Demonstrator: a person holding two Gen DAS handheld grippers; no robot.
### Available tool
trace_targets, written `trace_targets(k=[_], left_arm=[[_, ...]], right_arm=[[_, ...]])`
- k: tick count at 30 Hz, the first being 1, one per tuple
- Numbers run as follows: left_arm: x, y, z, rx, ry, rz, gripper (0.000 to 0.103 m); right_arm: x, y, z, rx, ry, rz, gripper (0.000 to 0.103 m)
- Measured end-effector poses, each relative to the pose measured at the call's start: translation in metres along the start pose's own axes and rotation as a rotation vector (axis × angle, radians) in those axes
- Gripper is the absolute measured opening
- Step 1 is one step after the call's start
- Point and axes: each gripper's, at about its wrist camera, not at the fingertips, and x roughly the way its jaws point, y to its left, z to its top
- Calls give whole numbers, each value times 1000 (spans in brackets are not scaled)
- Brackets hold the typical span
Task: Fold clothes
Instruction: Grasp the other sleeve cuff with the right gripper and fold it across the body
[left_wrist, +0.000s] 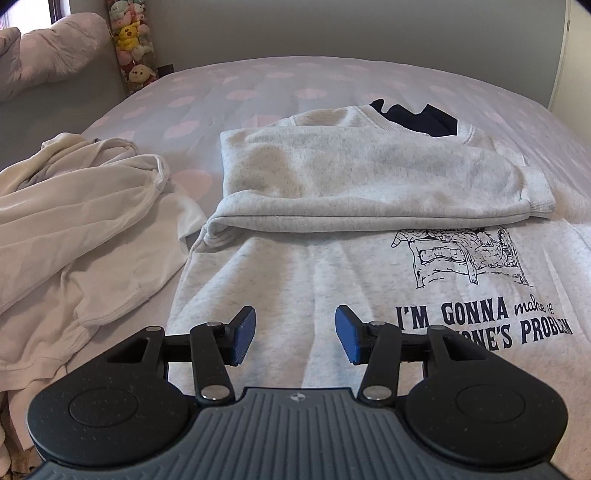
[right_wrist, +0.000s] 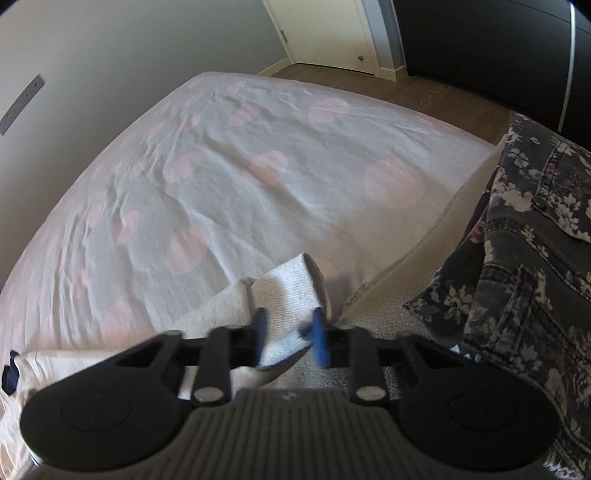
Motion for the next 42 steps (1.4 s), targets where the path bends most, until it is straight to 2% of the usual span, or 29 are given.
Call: trace_targets(k=[4, 13, 17, 19, 25, 29, 34, 37, 40, 42], left_arm=[[4, -9, 2, 20, 8, -20, 46], [-2, -1, 4, -33, -23, -60, 46], [-6, 7, 4, -69, -34, -76, 46], [-7, 10, 4, -88, -37, -85, 46], [-10, 18, 3, -133, -43, -104, 46], [-11, 19, 3, -145, -42, -113, 46], [-9, 16, 4, -134, -30, -113, 46], [-9, 15, 3, -120, -32, -110, 46], [-8, 15, 3, -117, -29, -97, 46], [-7, 17, 4, -128, -23, -99, 46]], right_arm=[[-14, 4, -4, -43, -29, 8, 5], [-115, 20, 13, -71, -208, 98, 4], [-133, 20, -9, -118, -197, 97, 4], [-125, 10, -30, -124, -163, 50, 4], [-85, -45, -87, 25, -40, -88, 0], [-97, -56, -91, 95, -84, -21, 0], [-110, -12, -75, -21, -132, 57, 5], [-103, 19, -69, -89, -132, 81, 6], [-86, 44, -68, -162, -106, 25, 12], [-75, 60, -70, -238, -84, -31, 22]])
